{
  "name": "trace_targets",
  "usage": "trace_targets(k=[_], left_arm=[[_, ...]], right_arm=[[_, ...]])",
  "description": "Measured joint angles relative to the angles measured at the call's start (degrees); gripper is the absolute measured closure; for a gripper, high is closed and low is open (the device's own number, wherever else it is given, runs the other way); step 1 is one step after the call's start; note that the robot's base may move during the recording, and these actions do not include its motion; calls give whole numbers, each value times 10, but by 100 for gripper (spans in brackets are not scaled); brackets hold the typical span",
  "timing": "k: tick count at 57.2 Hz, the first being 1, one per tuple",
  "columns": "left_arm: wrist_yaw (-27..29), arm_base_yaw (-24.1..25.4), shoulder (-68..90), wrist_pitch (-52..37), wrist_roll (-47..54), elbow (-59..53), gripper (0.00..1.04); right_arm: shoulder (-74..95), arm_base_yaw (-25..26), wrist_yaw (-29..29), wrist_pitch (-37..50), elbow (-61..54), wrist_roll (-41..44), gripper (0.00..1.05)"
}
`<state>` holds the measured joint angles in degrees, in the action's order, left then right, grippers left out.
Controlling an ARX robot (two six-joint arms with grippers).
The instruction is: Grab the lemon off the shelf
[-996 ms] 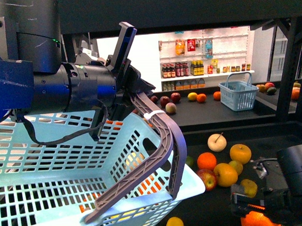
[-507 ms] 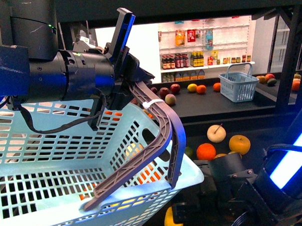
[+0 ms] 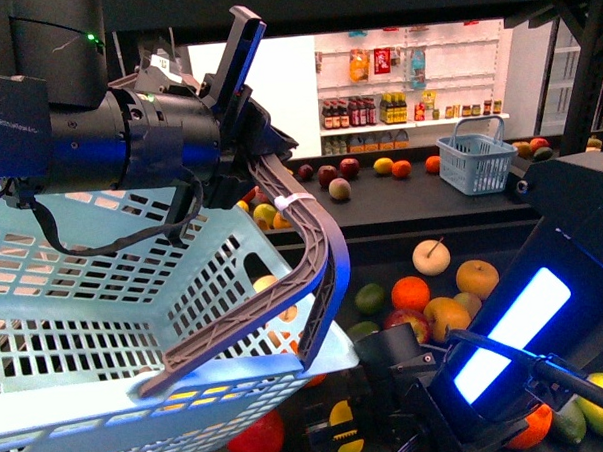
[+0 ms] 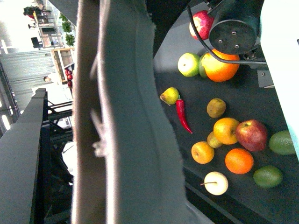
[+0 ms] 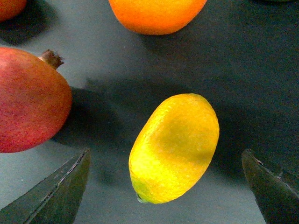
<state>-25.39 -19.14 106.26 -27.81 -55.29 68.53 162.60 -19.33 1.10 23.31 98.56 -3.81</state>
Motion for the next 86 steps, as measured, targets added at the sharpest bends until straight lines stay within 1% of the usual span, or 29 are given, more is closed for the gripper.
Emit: trace_targets(k=[9,30,33,40,43,46,48,51,55,64,76,86], left_arm=[[0,1,0,1,0,0,97],[-4,1,0,1,-14,0,97],[-7,1,0,1,-19,0,97],[-9,0,0,1,-17,1,97],[-9,0,0,1,-17,1,97],[-10,0,0,1,-20,1,97],[-10,0,0,1,-21,1,97],[-10,0,0,1,-22,1,97],[-10,0,0,1,-23,1,97],[-10,0,0,1,-27,1,97],[-15,-1,0,1,-36,3,97],[-21,-2,-1,0,-53,7,97]], right_arm=[[27,0,-14,-21,37,7,7],[73,-4,-28,-54,108,6,7],[77,-7,-27,-55,115,5,12],[89,-11,-37,-55,128,4,29],[91,-12,-37,-56,130,3,34],[92,-16,-39,-56,132,3,44],[92,-16,-39,-56,132,4,48],[92,-16,-41,-54,133,3,51],[92,-14,-44,-49,131,4,51],[76,0,-53,-26,99,7,52],[11,29,-49,25,10,27,53],[-52,66,-43,66,-77,40,53]])
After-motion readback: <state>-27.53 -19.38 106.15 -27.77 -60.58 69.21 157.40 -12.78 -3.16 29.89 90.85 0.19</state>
